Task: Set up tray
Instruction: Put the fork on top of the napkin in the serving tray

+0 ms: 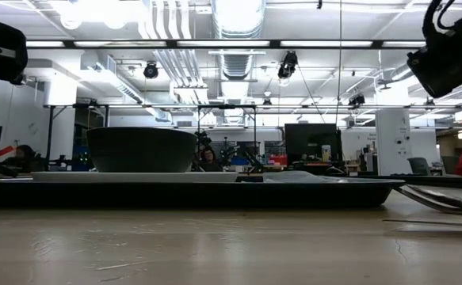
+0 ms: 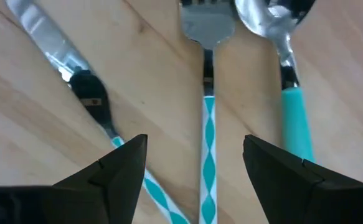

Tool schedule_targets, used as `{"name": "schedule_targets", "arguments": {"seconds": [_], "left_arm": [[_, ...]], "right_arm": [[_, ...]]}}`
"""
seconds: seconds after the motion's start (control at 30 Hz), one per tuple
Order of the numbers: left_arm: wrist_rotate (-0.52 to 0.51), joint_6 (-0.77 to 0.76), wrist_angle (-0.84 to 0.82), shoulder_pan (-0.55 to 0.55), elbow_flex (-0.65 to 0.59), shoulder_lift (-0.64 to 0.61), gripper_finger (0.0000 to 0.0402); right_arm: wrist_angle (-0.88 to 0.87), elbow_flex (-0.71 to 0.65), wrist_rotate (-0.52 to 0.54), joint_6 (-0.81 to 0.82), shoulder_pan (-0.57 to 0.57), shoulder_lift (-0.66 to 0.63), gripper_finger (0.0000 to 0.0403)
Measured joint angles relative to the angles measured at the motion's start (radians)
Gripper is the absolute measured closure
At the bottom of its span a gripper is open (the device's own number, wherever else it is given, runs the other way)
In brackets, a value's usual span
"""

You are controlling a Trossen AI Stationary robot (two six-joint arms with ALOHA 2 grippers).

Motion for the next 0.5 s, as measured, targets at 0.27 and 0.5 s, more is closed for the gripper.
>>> {"name": "schedule_targets", "arguments": {"seconds": [0.27, 0.5], "left_arm": [[0.000, 0.000, 0.000, 0.000, 0.000, 0.000, 0.0318], [0.000, 0.000, 0.000, 0.000, 0.000, 0.000, 0.0318]], "right_arm": [[0.017, -0.021, 0.001, -0.033, 0.000, 0.000, 0.0150], [0.022, -0.043, 0.000, -0.027, 0.000, 0.000, 0.0154]]}}
